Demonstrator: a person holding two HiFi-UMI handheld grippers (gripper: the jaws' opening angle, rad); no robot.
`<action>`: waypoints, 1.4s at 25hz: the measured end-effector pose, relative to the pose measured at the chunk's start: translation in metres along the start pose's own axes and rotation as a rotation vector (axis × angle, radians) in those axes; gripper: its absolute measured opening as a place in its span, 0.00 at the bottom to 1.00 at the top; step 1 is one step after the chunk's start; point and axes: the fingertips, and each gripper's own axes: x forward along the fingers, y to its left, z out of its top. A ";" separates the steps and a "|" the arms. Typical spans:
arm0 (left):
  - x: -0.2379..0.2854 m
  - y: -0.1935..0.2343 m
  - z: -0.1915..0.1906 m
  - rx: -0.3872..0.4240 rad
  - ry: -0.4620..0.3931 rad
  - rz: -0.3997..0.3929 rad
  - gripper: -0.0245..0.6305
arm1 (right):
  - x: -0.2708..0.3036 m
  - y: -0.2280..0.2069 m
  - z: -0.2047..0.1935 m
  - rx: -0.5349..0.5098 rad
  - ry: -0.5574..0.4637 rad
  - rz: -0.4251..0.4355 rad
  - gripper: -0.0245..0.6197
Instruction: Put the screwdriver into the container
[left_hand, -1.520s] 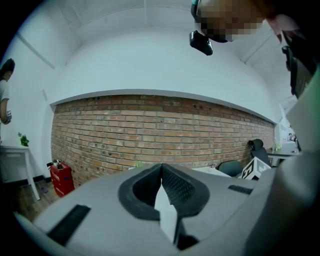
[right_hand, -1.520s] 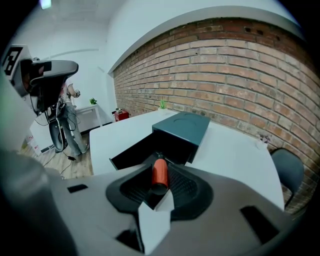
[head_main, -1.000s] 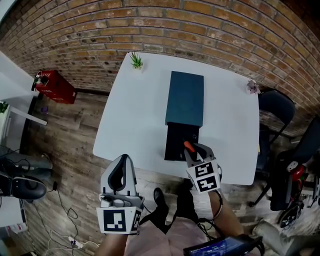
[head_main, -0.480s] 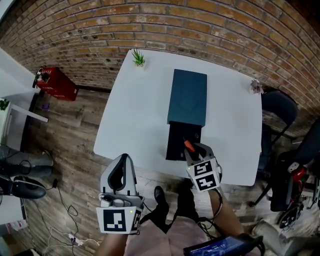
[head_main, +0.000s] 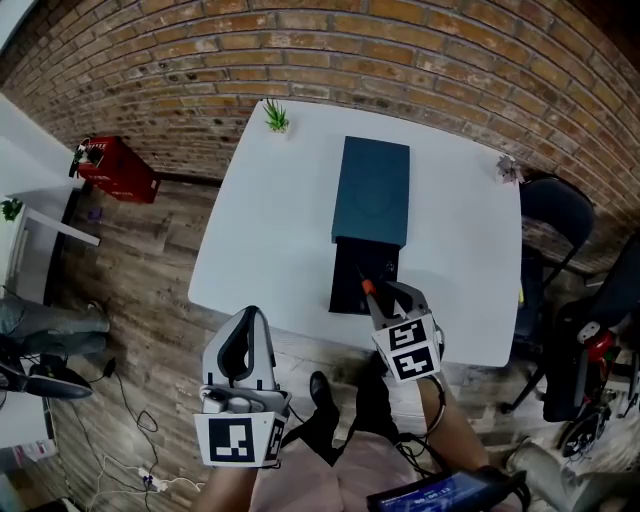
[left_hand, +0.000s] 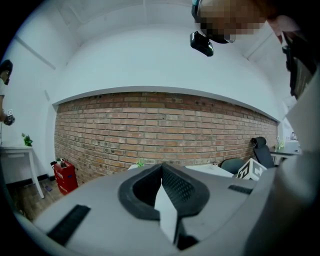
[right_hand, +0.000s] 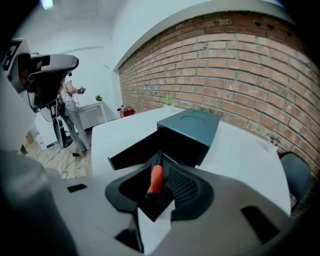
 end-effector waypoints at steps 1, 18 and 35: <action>-0.001 -0.002 0.001 0.002 -0.005 -0.002 0.06 | -0.004 0.000 0.003 0.001 -0.014 -0.003 0.22; -0.049 -0.037 0.102 0.064 -0.233 -0.062 0.06 | -0.175 0.017 0.129 -0.023 -0.506 -0.160 0.07; -0.066 -0.065 0.159 0.094 -0.371 -0.115 0.06 | -0.273 0.026 0.173 -0.082 -0.733 -0.227 0.04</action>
